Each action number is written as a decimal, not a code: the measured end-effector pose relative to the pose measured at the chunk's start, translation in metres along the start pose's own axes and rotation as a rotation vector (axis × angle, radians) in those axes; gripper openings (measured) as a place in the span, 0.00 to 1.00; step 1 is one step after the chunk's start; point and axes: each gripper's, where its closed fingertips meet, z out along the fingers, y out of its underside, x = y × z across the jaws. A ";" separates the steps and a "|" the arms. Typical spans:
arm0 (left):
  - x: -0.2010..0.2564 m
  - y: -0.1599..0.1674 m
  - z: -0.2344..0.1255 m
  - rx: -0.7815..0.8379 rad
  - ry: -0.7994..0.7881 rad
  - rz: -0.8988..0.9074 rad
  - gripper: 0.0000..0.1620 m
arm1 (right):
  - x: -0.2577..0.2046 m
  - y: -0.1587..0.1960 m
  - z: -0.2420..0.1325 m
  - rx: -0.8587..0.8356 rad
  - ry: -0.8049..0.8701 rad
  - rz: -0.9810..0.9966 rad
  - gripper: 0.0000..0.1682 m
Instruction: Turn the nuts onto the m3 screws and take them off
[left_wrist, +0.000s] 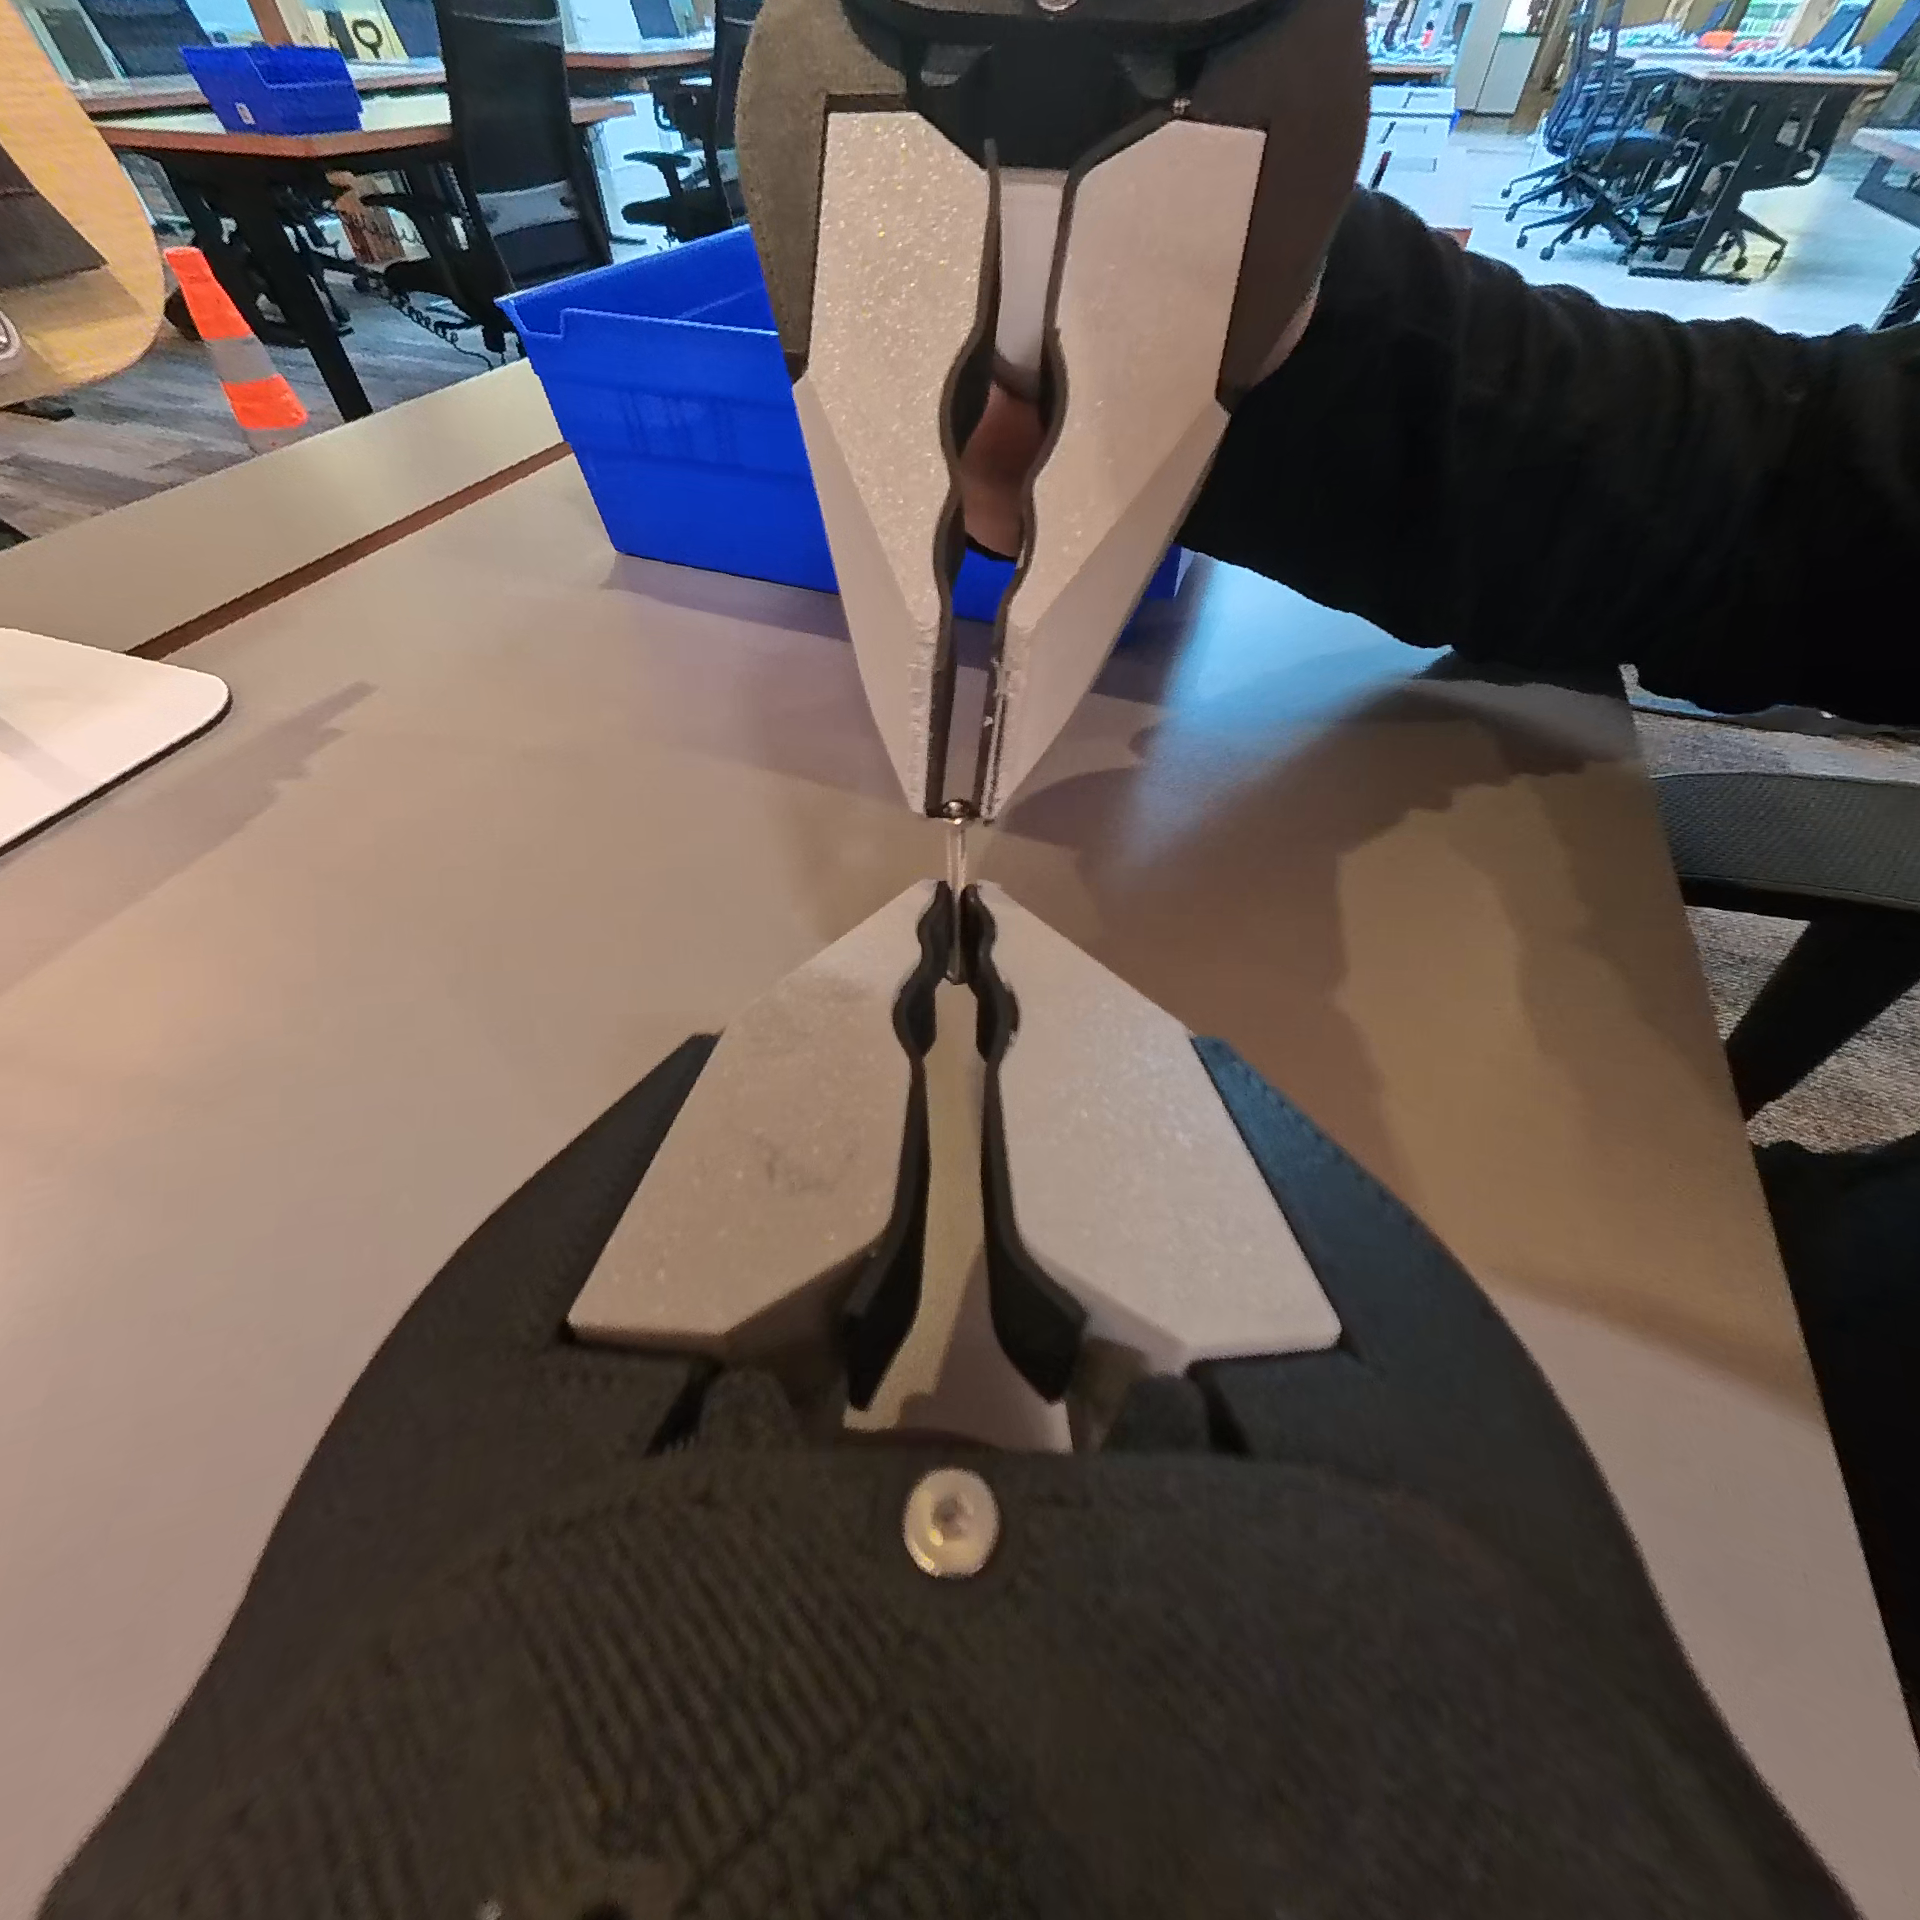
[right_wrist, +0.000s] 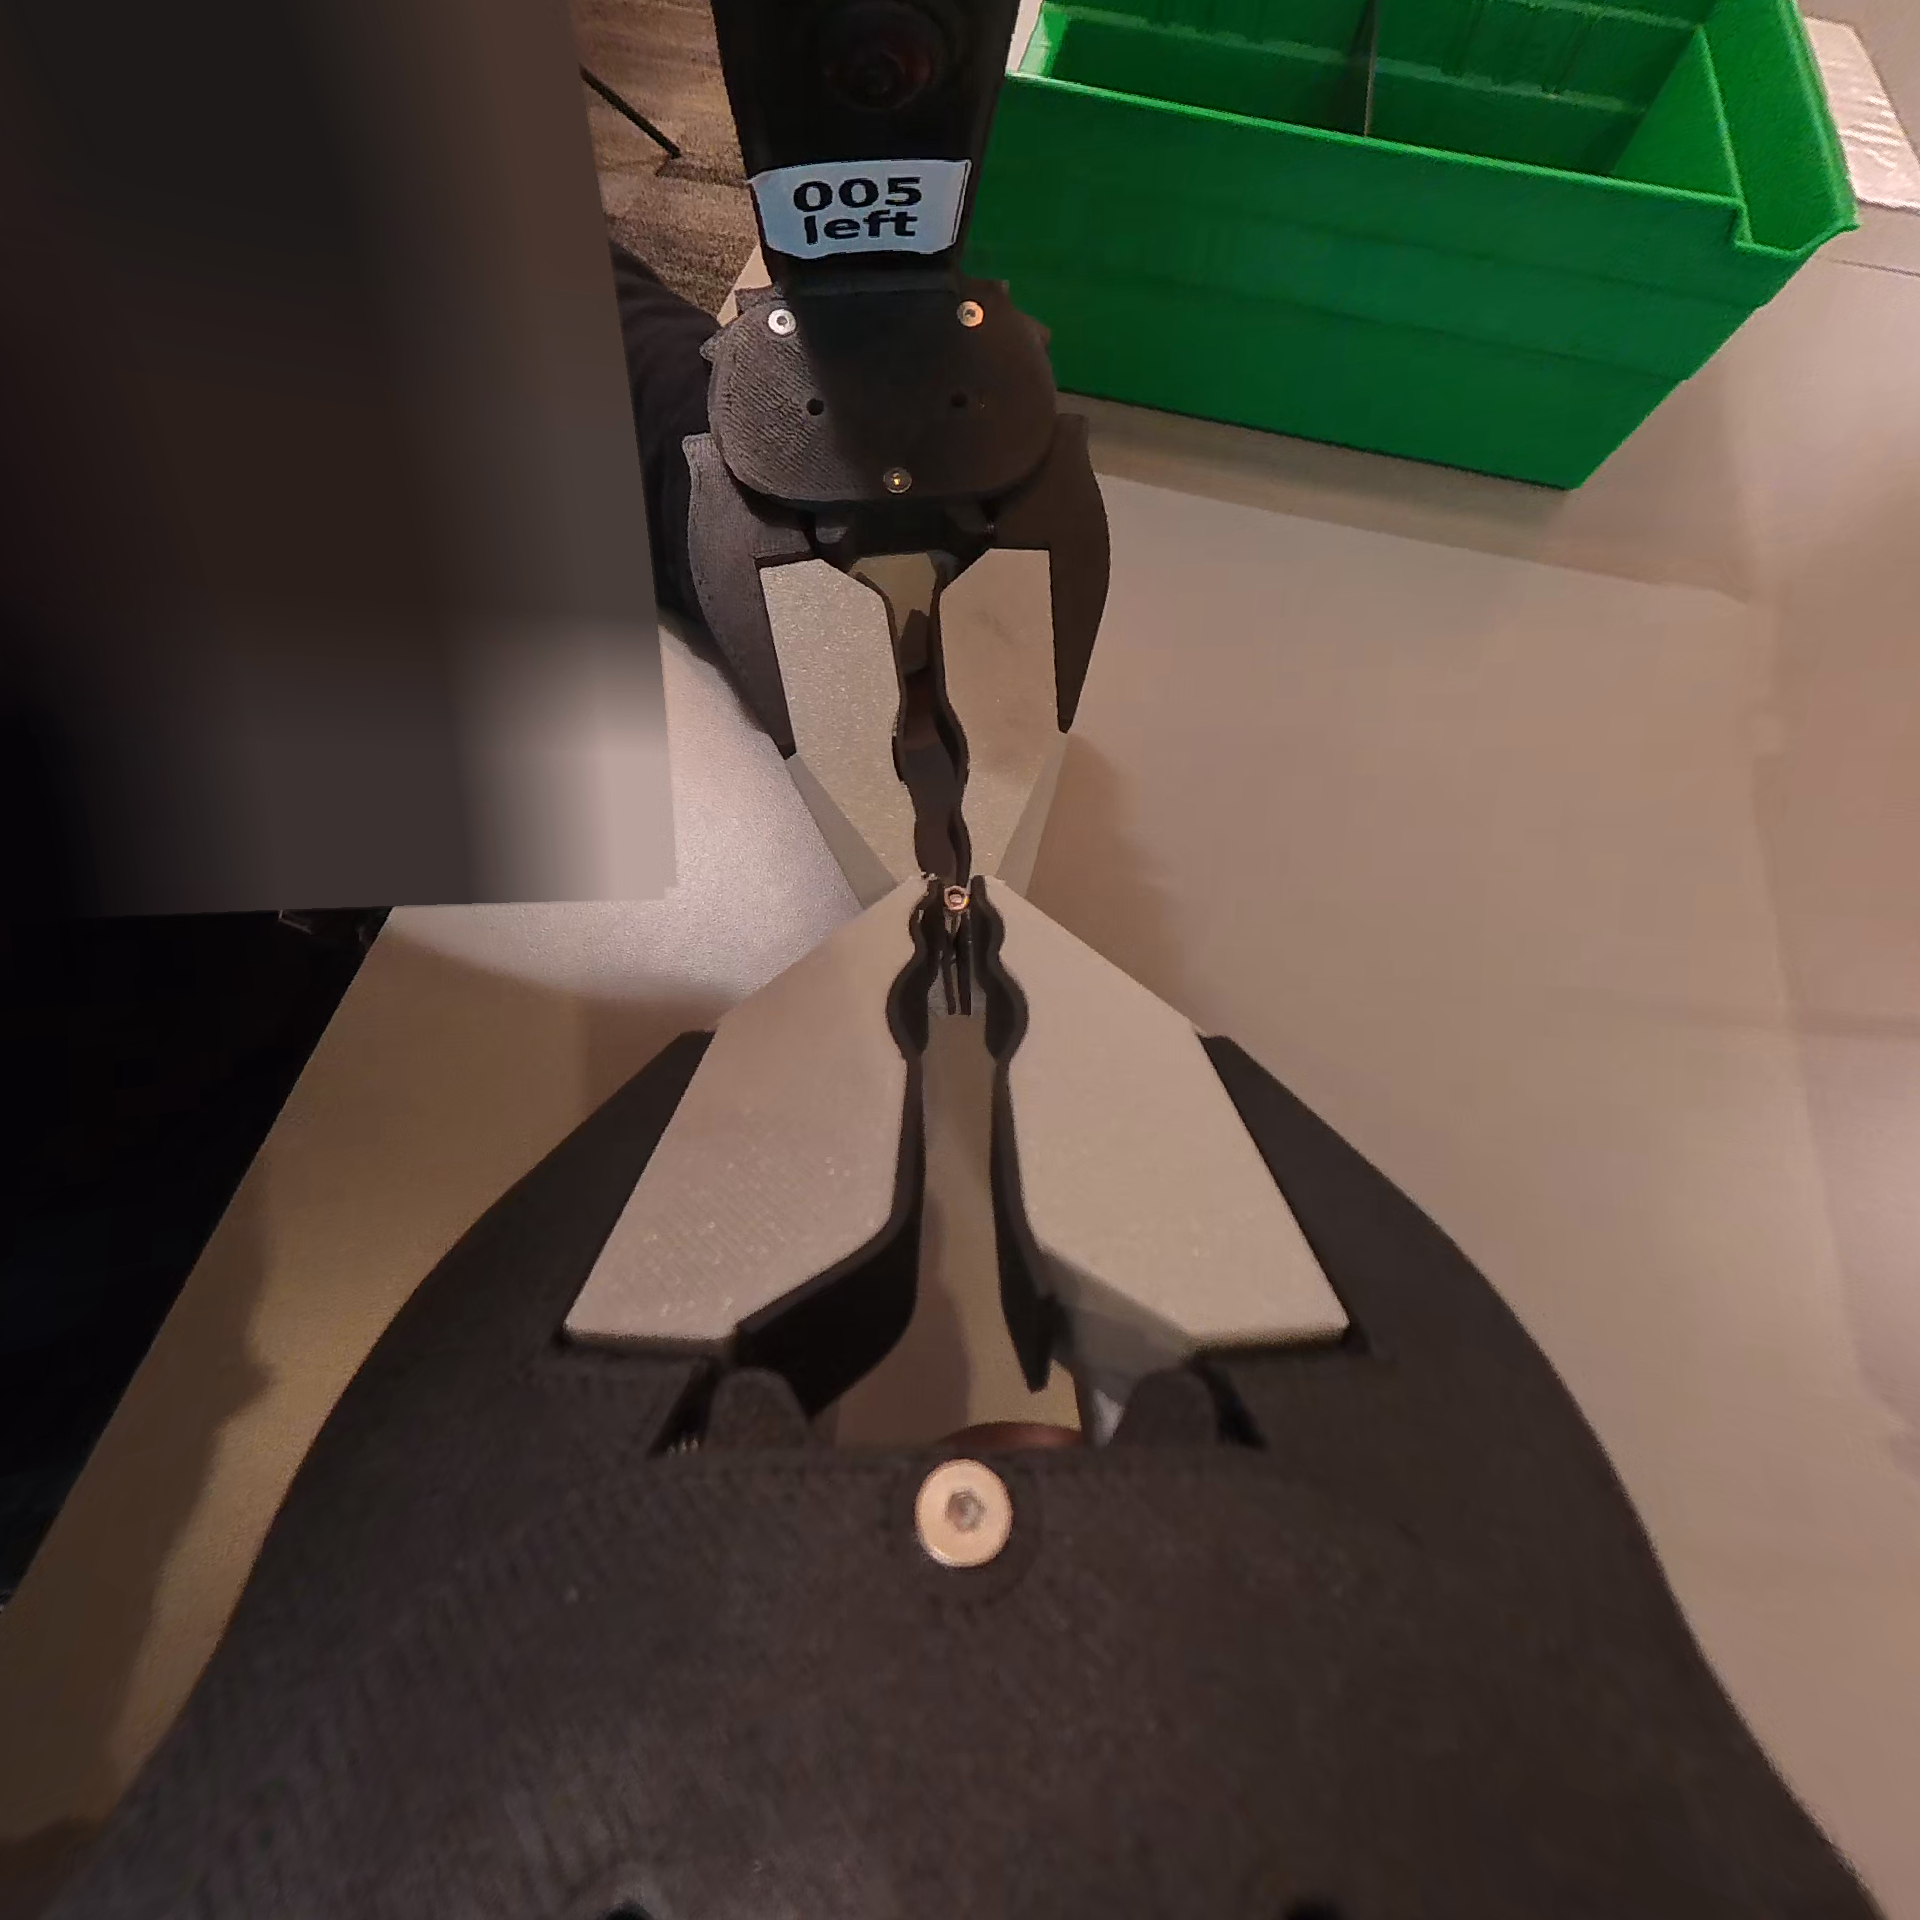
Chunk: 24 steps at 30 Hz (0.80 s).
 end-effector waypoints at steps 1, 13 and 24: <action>0.000 0.000 0.000 0.000 0.000 0.000 0.00 | 0.000 0.000 0.000 -0.001 0.002 0.002 0.01; -0.005 0.001 0.000 -0.005 -0.032 -0.014 0.00 | 0.005 0.000 0.002 -0.016 0.068 0.032 0.01; -0.009 0.002 0.000 -0.007 -0.060 -0.035 0.00 | 0.011 0.000 0.003 -0.013 0.181 0.084 0.01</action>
